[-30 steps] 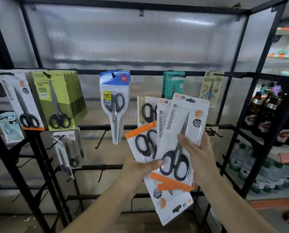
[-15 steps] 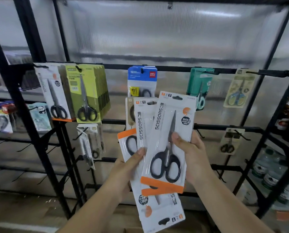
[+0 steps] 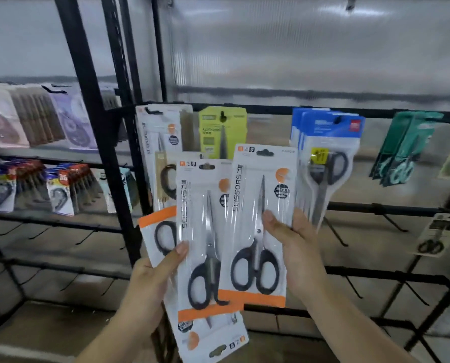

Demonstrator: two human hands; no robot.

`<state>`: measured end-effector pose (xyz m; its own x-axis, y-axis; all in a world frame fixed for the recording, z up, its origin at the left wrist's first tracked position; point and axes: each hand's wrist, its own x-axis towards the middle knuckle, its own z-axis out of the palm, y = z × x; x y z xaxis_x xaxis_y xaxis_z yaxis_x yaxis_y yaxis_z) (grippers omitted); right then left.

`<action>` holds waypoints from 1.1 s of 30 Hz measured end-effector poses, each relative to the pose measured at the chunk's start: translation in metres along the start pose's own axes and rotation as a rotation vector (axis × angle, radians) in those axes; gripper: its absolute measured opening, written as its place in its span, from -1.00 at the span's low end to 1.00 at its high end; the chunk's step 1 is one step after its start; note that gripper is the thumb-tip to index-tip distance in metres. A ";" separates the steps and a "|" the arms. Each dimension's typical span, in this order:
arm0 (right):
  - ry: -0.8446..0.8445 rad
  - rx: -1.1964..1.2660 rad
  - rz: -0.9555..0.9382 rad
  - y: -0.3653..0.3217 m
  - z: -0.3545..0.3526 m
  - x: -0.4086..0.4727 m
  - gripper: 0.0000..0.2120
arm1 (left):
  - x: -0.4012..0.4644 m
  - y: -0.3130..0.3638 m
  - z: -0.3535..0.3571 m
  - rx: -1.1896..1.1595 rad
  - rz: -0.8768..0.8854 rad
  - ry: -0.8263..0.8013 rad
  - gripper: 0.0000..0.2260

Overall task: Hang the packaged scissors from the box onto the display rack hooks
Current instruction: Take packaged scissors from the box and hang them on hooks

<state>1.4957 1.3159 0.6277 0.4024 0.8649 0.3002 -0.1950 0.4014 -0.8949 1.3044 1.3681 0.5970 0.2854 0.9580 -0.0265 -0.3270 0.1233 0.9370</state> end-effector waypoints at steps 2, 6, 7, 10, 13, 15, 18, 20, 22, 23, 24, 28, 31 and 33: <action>-0.025 -0.056 -0.013 0.007 0.032 0.012 -0.74 | 0.012 0.022 -0.031 0.025 0.040 0.027 -0.67; -0.078 -0.110 -0.013 0.018 0.084 0.039 -0.78 | 0.038 0.057 -0.081 0.089 0.130 0.089 -0.20; -0.089 -0.127 -0.009 0.020 0.095 0.046 -0.78 | 0.045 0.063 -0.092 0.083 0.143 0.093 -0.15; -0.105 -0.173 -0.003 0.028 0.121 0.066 -0.75 | 0.059 0.077 -0.116 0.068 0.177 0.084 -0.15; -0.073 -0.201 -0.026 0.029 0.140 0.081 -0.77 | 0.070 0.085 -0.132 0.042 0.223 0.024 -0.40; -0.092 -0.196 -0.046 0.029 0.150 0.089 -0.79 | 0.074 0.088 -0.135 -0.010 0.229 0.009 -0.73; -0.090 -0.223 -0.059 0.032 0.157 0.097 -0.78 | 0.080 0.090 -0.138 0.024 0.223 -0.012 -0.83; -0.054 -0.221 -0.058 0.037 0.159 0.101 -0.78 | 0.085 0.092 -0.139 0.046 0.223 -0.026 -0.82; -0.030 -0.214 -0.057 0.042 0.159 0.104 -0.79 | 0.090 0.092 -0.142 0.043 0.222 -0.035 -0.77; -0.027 -0.220 -0.057 0.043 0.160 0.106 -0.80 | 0.091 0.091 -0.143 0.043 0.222 -0.040 -0.74; -0.024 -0.226 -0.055 0.044 0.160 0.108 -0.81 | 0.092 0.091 -0.143 0.038 0.220 -0.047 -0.71; 0.042 -0.296 -0.019 0.049 0.162 0.122 -0.87 | 0.097 0.090 -0.144 0.082 0.192 -0.086 -0.44; 0.130 -0.286 0.078 0.058 0.162 0.130 -0.79 | 0.100 0.092 -0.140 0.048 0.198 -0.108 -0.44; 0.175 -0.281 0.115 0.066 0.157 0.129 -0.75 | 0.100 0.094 -0.136 0.011 0.212 -0.118 -0.34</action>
<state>1.3942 1.5018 0.6594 0.5439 0.8251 0.1525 -0.0041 0.1844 -0.9829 1.1799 1.5110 0.6350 0.3152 0.9251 0.2119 -0.3813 -0.0810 0.9209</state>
